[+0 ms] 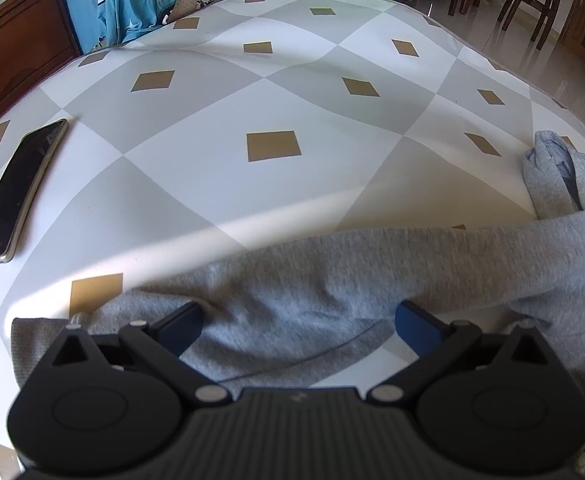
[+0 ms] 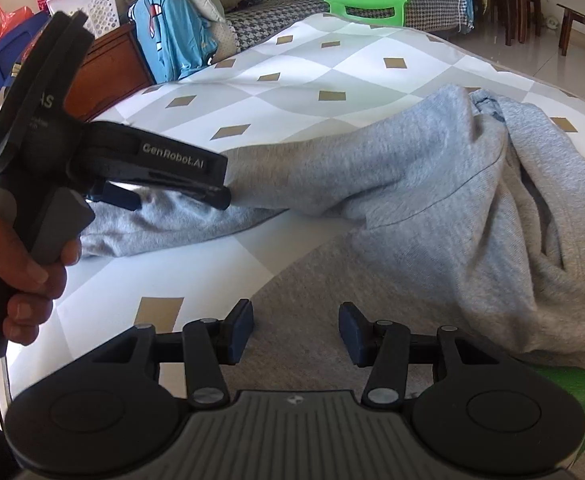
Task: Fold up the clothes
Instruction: 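Smooth the folded sweatshirt flat with the left gripper held closed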
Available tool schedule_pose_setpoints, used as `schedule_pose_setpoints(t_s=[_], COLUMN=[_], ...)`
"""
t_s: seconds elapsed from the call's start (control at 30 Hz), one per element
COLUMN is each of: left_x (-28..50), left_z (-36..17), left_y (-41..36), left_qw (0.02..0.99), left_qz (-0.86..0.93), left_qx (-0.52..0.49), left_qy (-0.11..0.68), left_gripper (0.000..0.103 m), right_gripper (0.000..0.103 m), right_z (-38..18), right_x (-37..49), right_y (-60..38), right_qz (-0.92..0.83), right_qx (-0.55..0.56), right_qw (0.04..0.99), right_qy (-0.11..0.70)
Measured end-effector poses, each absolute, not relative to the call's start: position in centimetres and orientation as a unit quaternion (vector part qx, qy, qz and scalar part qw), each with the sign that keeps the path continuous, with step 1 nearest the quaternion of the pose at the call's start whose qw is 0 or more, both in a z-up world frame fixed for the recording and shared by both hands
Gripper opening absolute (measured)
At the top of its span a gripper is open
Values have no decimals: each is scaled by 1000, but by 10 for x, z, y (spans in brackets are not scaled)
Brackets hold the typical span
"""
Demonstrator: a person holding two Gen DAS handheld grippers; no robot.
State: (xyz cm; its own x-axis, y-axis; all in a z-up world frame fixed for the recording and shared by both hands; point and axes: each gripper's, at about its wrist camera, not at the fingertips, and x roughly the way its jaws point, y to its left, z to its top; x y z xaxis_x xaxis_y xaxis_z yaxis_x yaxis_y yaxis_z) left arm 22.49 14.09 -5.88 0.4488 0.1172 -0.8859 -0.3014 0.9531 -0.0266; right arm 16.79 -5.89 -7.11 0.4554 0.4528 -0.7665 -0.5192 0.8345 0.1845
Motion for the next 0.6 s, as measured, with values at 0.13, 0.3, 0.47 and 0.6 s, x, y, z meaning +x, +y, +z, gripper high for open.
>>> schedule_pose_setpoints(t_s=[0.13, 0.3, 0.47, 0.6], left_x=[230, 236, 240, 239], left_z=[-59, -62, -62, -63], left_y=[143, 146, 147, 146], left_qw=[847, 846, 847, 846], left_qz=[127, 139, 149, 156], left_qx=[-103, -112, -110, -86], left_qy=[505, 503, 499, 503], left_gripper=[103, 103, 103, 103], right_gripper=[52, 57, 62, 63], right_z=[-80, -82, -81, -80], right_x=[161, 151, 137, 122], right_y=[-55, -55, -55, -58], right_qz=[301, 328, 370, 403], right_qx=[-66, -89, -108, -121], right_qw=[848, 837, 812, 792], right_qy=[430, 430, 438, 443])
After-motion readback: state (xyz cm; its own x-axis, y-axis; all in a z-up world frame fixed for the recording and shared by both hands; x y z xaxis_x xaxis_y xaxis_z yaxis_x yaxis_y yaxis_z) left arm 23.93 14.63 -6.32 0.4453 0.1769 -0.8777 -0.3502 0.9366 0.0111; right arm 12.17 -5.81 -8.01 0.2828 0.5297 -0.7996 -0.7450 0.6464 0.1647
